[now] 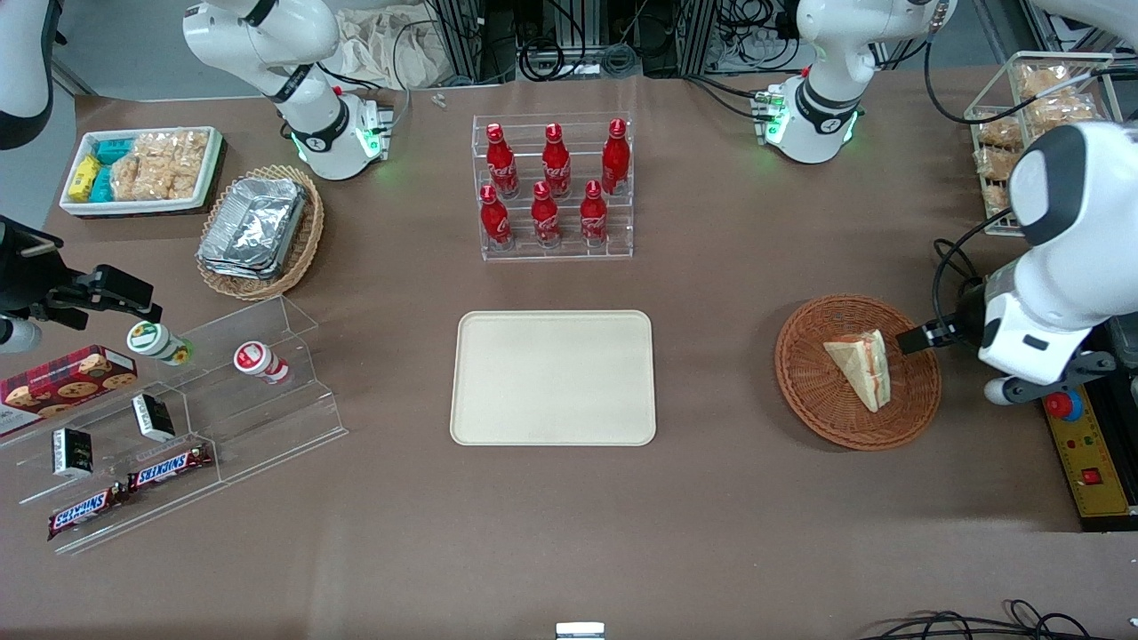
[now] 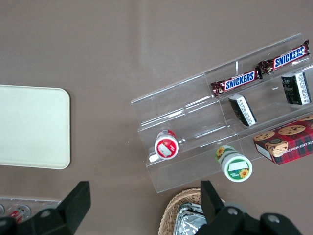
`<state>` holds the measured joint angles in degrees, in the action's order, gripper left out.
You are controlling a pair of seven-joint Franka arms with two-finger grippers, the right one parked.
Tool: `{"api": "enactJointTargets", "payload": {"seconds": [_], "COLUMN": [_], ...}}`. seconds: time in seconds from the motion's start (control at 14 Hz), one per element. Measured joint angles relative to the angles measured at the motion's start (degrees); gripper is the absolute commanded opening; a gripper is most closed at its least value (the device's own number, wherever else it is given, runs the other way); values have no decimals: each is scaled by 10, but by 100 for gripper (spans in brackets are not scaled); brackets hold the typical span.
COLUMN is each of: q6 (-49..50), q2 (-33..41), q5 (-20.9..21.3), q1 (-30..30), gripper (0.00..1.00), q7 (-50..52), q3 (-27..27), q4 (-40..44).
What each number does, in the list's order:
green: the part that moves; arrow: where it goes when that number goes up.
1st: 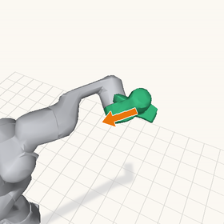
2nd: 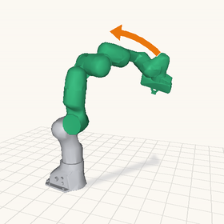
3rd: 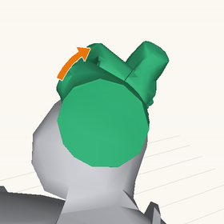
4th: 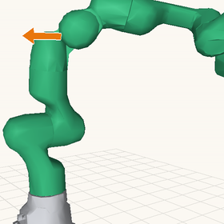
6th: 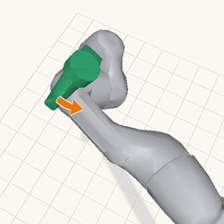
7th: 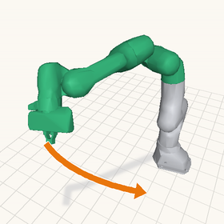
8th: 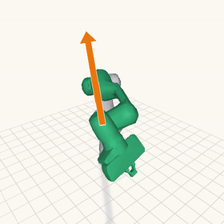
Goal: Place sandwich from basket to tray
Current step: 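Lower the left gripper onto the sandwich in the basket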
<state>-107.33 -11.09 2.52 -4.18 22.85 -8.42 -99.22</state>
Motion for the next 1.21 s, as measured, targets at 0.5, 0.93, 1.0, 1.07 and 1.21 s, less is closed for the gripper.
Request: {"api": "enactJointTargets", "payload": {"seconds": [0.5, 0.93, 1.0, 1.07, 1.21], "q6": [-223, -268, -272, -276, -283], "q2": [-16, -47, -52, -58, -70], "q5": [0, 0, 0, 0, 0], "q1": [0, -11, -13, -14, -14], "gripper": [100, 100, 100, 100, 100], "q7": [74, 77, 77, 77, 77], "q3": [9, 24, 25, 26, 25], "q4": [-182, -215, -216, -217, -217]}}
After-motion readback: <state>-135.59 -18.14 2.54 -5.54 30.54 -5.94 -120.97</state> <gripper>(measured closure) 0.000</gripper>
